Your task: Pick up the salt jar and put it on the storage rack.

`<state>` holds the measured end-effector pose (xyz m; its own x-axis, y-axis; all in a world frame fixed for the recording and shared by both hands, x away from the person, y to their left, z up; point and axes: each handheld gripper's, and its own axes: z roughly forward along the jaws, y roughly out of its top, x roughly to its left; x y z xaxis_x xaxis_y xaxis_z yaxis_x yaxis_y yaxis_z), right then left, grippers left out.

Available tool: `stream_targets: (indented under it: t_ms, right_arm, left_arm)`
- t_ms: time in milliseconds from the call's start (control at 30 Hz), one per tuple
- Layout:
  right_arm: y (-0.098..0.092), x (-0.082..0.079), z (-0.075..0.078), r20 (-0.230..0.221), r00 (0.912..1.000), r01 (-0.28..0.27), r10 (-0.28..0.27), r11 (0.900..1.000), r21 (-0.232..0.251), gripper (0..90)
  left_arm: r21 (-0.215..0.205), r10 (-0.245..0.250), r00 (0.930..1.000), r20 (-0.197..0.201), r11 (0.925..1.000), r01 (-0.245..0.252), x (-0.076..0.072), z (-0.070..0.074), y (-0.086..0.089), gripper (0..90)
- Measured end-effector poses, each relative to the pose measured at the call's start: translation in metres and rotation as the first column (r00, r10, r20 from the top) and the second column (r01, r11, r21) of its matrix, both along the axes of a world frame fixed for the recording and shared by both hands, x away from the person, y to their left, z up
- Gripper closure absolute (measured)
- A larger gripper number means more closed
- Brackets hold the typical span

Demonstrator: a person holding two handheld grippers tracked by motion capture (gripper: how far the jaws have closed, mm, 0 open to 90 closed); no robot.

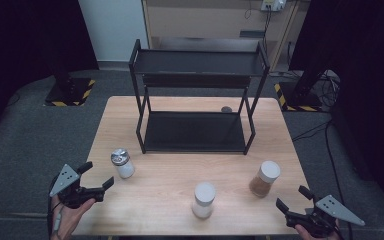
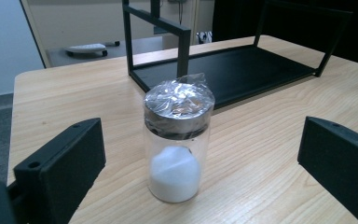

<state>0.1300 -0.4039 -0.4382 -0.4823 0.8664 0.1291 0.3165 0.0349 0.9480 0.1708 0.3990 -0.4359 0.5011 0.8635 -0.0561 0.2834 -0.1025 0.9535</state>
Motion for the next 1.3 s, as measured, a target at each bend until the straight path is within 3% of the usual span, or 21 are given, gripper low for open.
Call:
stream_targets:
  t_ms: [700, 1300]
  right_arm:
    - [-0.001, 0.000, 0.000, -0.001, 1.0000, 0.000, 0.000, 1.000, 0.003, 3.8]
    - [-0.001, 0.000, -0.001, -0.005, 1.0000, -0.002, 0.002, 1.000, 0.010, 4.1]
  left_arm:
    - [0.008, -0.008, 0.9994, -0.035, 0.9999, 0.008, 0.037, -0.005, -0.006, 0.0]
    - [-0.022, -0.015, 0.9985, -0.052, 0.9997, 0.014, 0.070, -0.018, -0.013, 1.4]
